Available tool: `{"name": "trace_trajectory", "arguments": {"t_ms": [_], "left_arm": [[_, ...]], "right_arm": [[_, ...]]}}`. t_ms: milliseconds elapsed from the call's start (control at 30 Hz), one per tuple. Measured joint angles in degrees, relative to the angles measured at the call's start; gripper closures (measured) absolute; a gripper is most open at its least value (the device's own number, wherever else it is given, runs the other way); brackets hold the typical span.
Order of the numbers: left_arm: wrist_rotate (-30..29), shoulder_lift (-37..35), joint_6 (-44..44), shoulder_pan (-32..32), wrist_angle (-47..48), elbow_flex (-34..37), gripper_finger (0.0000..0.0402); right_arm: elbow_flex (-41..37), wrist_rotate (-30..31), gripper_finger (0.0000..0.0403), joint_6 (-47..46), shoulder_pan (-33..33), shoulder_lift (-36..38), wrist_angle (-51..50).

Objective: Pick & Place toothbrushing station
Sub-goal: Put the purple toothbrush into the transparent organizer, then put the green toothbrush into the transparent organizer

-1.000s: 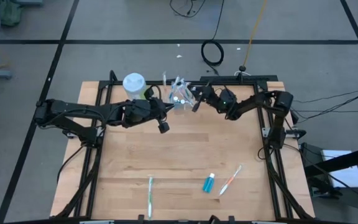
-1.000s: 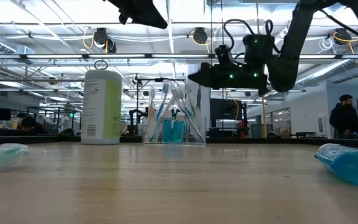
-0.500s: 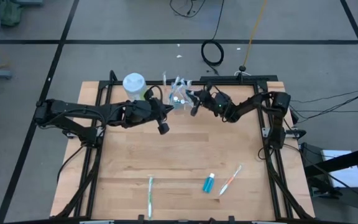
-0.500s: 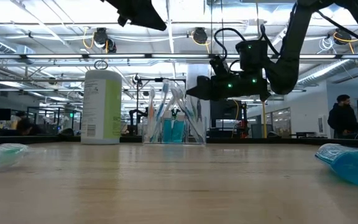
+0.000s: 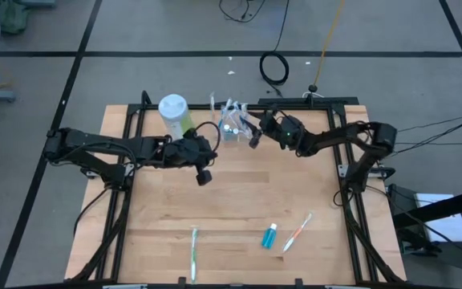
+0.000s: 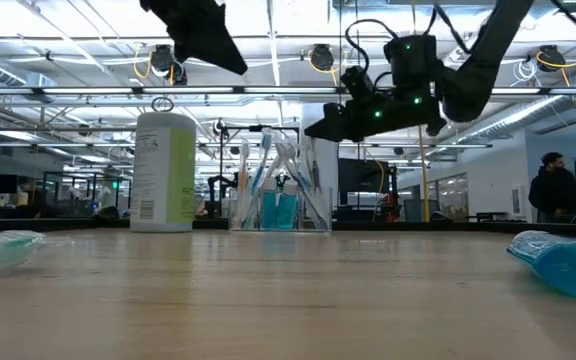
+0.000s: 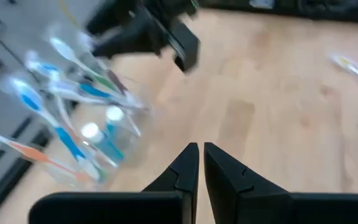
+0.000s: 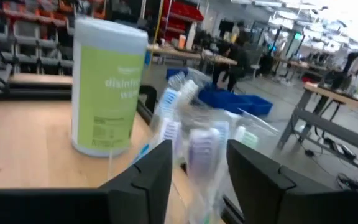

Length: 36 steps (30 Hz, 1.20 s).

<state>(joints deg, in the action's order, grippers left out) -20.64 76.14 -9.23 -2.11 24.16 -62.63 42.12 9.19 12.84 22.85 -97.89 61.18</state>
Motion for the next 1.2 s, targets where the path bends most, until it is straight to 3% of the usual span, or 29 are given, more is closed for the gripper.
{"name": "trace_trajectory", "arguments": {"t_ms": [267, 533, 733, 967, 1200], "left_arm": [[9.9, 0.0, -7.7, -0.2, 7.3, 0.0, 0.0319], [17.1, 3.8, -32.8, -6.2, 18.0, 0.0, 0.0262], [20.7, 10.3, -54.2, -13.7, 18.9, 0.0, 0.0254], [26.1, 17.4, -70.2, -20.6, 18.8, 0.0, 0.0254], [35.0, 24.6, -77.0, -23.3, 14.2, 0.0, 0.0254]], "right_arm": [[0.0, 0.0, 0.0237, 0.0, 0.0, 8.9, -10.3], [0.0, -0.1, 0.0241, 0.6, -0.1, 12.5, -11.2], [0.0, -0.2, 0.0242, 6.1, 0.0, 12.4, -11.8], [0.0, -0.2, 0.0242, 7.6, 0.0, 12.4, -11.9], [0.0, -0.2, 0.0242, 7.8, 0.0, 12.4, -11.7]]}}
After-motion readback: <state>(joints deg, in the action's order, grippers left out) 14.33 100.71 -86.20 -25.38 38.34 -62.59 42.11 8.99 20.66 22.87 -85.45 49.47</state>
